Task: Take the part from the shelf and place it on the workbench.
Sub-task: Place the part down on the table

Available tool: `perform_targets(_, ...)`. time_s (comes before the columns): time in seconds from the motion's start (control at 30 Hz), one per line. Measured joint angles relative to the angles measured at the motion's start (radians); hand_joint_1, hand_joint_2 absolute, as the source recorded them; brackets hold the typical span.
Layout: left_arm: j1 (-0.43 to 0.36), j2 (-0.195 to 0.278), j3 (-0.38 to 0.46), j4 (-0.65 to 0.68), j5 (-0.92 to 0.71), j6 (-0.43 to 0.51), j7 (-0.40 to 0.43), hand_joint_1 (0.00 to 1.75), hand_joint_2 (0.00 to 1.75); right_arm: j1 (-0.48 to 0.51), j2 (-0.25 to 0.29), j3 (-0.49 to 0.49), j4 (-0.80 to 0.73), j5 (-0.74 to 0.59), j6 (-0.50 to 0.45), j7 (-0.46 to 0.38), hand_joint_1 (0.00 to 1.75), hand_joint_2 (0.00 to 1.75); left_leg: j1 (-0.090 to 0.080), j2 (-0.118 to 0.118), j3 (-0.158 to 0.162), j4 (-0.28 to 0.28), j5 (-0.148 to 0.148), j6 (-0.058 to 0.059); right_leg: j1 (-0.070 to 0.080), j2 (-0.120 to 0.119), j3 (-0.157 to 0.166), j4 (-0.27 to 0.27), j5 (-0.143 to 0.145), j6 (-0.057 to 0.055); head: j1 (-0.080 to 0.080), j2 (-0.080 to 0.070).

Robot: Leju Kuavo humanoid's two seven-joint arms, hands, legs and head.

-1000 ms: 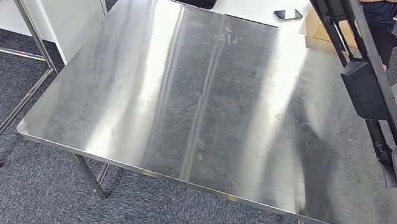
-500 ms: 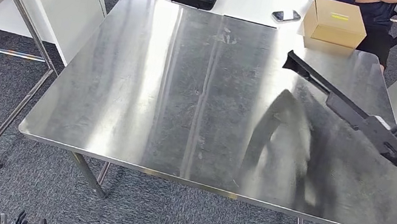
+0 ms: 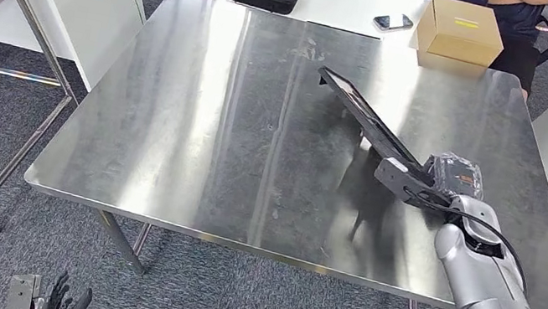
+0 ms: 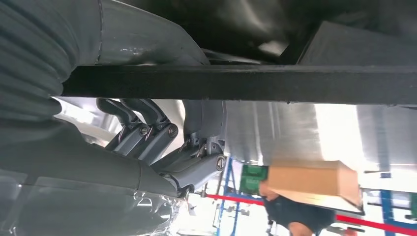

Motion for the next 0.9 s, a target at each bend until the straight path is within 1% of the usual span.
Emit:
perform_targets(0.1, -0.01, 0.007, -0.027, 0.011, 0.004, 0.006, 0.001, 0.0, 1.75, -0.002, 0.054, 0.014, 0.02, 0.024, -0.001, -0.005, 0.44, 0.44, 0.0, 0.003, 0.002, 0.0, 0.0, 0.0, 0.0, 0.004, 0.0, 0.0, 0.0, 0.0, 0.0, 0.0)
perform_targets(0.13, -0.015, 0.01, -0.035, 0.013, 0.006, 0.01, 0.002, 0.0, 1.31, -0.001, 0.073, 0.019, 0.026, 0.031, -0.001, -0.005, 0.0, 0.0, 0.0, 0.004, 0.003, 0.0, 0.0, 0.0, 0.0, 0.005, 0.0, 0.0, 0.0, 0.0, 0.0, 0.0)
perform_targets(0.23, -0.025, 0.015, -0.057, 0.018, 0.016, 0.031, 0.006, 0.0, 0.0, 0.005, 0.12, 0.034, 0.043, 0.044, 0.0, -0.003, 0.0, 0.0, 0.0, 0.005, 0.004, 0.0, 0.0, -0.001, 0.0, 0.006, 0.001, 0.0, 0.0, 0.0, 0.0, 0.0)
perform_targets(0.33, -0.026, 0.018, -0.065, 0.021, 0.04, 0.044, 0.017, 0.0, 0.0, 0.018, 0.151, 0.04, 0.053, 0.055, 0.001, 0.01, 0.0, 0.0, 0.001, 0.003, 0.003, 0.0, 0.0, -0.001, 0.0, 0.005, 0.001, 0.0, 0.0, 0.0, 0.0, 0.0)
perform_targets(0.43, -0.025, 0.023, -0.07, 0.023, 0.062, 0.045, 0.024, 0.0, 0.0, 0.032, 0.163, 0.037, 0.055, 0.066, 0.001, 0.027, 0.0, 0.0, 0.001, 0.002, 0.002, 0.0, 0.0, -0.001, 0.0, 0.004, 0.001, 0.001, 0.0, 0.0, 0.0, 0.0)
perform_targets(0.73, -0.017, 0.027, -0.076, 0.023, 0.088, 0.035, 0.027, 0.0, 0.0, 0.075, 0.155, -0.018, 0.012, 0.117, 0.022, 0.05, 0.0, 0.0, -0.001, 0.001, 0.001, 0.0, 0.0, -0.001, -0.001, 0.004, -0.001, 0.0, 0.0, 0.0, 0.0, 0.0)
perform_targets(0.9, -0.009, 0.026, -0.075, 0.017, 0.097, 0.032, 0.027, 0.0, 0.0, 0.099, 0.135, -0.043, -0.026, 0.17, 0.025, 0.061, 0.0, 0.0, -0.001, 0.0, 0.001, 0.0, 0.0, -0.001, -0.001, 0.002, 0.0, 0.0, 0.0, 0.0, 0.0, 0.0)
